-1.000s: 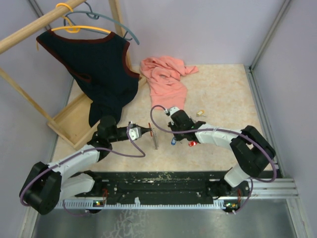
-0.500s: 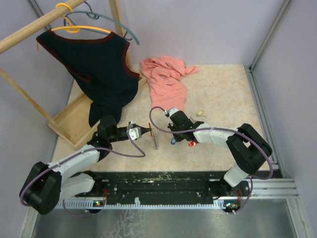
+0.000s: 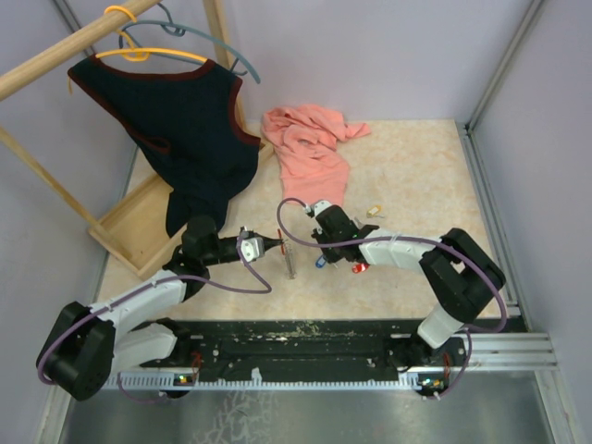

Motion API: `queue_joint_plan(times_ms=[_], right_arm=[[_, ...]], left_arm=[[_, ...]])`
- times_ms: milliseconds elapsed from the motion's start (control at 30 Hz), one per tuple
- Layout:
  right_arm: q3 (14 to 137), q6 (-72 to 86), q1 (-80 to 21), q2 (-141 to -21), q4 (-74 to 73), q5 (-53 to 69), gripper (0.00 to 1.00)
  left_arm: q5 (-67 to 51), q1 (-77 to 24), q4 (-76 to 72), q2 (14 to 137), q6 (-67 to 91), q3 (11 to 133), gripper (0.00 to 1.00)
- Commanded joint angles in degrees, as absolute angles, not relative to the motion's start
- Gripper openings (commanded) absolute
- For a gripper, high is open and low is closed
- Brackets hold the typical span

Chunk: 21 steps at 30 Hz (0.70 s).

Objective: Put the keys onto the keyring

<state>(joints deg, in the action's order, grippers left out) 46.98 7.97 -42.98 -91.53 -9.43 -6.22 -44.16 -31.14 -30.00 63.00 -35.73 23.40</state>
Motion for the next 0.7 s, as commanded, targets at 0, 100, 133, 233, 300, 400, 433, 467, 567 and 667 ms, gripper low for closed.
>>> queue_joint_plan(times_ms=[0,100,133,233,300,400,433,467,567,667], right_arm=[[49.4,6.9,-42.9,-91.4,-8.7,-6.1,0.10],[49.4,6.4,-42.9,-90.8,-8.3,-5.4,0.10],[49.4,6.1,-42.9,-90.6,-8.3,-5.1,0.10],[49.7,5.6,-42.9,-90.1,-8.4,-4.7,0.10],[49.9,5.3,-42.9,-90.0,-8.5,-3.8,0.10],[50.2,5.1,-42.9,-89.9,-8.5,-3.4,0.11],[50.2,5.1,-42.9,-89.9,-8.4,-3.4,0.10],[50.3,5.2,-42.9,-89.9,-8.4,-3.3,0.10],[50.5,5.2,-42.9,-89.8,-8.5,-3.0,0.11],[50.4,5.2,-42.9,-89.1,-8.5,-2.8,0.11]], left_arm=[[-45.0,-31.4,-31.1,63.0,-35.5,24.3,0.00],[-45.0,-31.4,-31.0,63.0,-35.4,24.3,0.00],[-45.0,-31.4,-31.0,63.0,-35.5,24.3,0.00],[-45.0,-31.4,-31.0,63.0,-35.4,24.4,0.00],[-45.0,-31.4,-31.0,63.0,-35.4,24.4,0.00],[-45.0,-31.4,-30.9,63.1,-35.5,24.4,0.00],[-45.0,-31.4,-30.9,63.1,-35.5,24.4,0.00],[-45.0,-31.4,-30.9,63.2,-35.5,24.5,0.00],[-45.0,-31.4,-30.9,63.2,-35.4,24.5,0.00],[-44.9,-31.4,-30.9,63.2,-35.4,24.5,0.00]])
